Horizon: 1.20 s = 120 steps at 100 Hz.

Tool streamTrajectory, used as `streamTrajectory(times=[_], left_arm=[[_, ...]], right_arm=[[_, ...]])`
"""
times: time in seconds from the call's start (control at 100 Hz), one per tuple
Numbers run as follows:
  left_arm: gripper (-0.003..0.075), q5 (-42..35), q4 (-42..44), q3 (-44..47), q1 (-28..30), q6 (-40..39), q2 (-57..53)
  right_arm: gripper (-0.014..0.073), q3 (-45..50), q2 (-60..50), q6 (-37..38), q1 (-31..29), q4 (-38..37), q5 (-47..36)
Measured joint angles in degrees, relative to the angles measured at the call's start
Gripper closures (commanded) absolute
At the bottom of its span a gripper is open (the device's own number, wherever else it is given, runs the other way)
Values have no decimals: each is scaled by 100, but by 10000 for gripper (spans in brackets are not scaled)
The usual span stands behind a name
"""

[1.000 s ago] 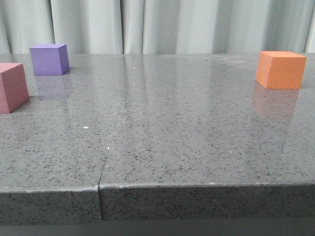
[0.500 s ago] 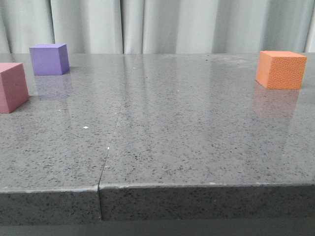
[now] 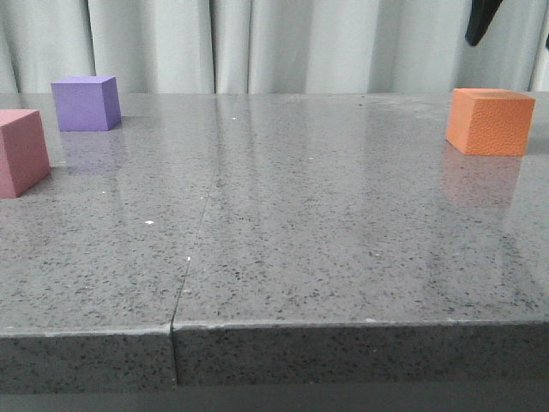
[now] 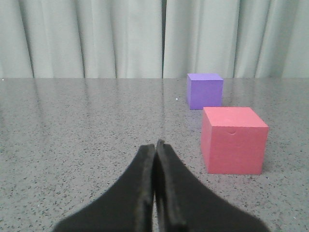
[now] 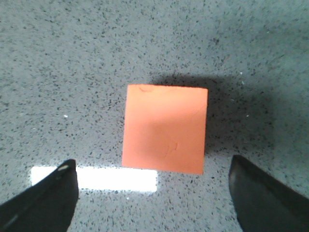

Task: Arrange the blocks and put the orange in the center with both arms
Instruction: 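Lower the right gripper onto the orange cube and grasp it, then carry the orange cube with the right gripper toward the table center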

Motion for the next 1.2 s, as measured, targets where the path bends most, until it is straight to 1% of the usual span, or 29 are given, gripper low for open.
streamTrajectory(times=[0.13,0.31,0.37,0.43,0.48,0.49,0.52,0.59,0.61,0.62,0.65,0.69,0.72,0.86,0.99,1.2], left_arm=[[741,0,0,0,0,0,0],[741,0,0,0,0,0,0],[741,0,0,0,0,0,0],[741,0,0,0,0,0,0],[741,0,0,0,0,0,0],[741,0,0,0,0,0,0],[741,0,0,0,0,0,0],[741,0,0,0,0,0,0],[741,0,0,0,0,0,0],[741,0,0,0,0,0,0],[741,0,0,0,0,0,0],[741,0,0,0,0,0,0],[741,0,0,0,0,0,0],[741,0,0,0,0,0,0],[741,0,0,0,0,0,0],[741,0,0,0,0,0,0]], right_arm=[[-30,-283,425,118,0,4,144],[-30,-343,905,129,0,53,176],[-25,-343,1029,129,0,53,176],[-3,-343,1109,129,0,53,176],[34,-343,1150,129,0,53,176],[57,-343,1172,129,0,53,176],[83,-343,1189,129,0,53,176],[183,-352,1226,129,0,61,176],[224,-352,1236,129,0,61,176],[224,-352,1236,140,0,61,176],[270,-356,1236,138,0,61,176],[309,-366,1236,138,0,61,176],[324,-366,1236,138,0,61,191],[326,-468,1236,151,13,119,340],[326,-759,1236,200,168,185,455],[326,-1265,1236,478,826,400,480]])
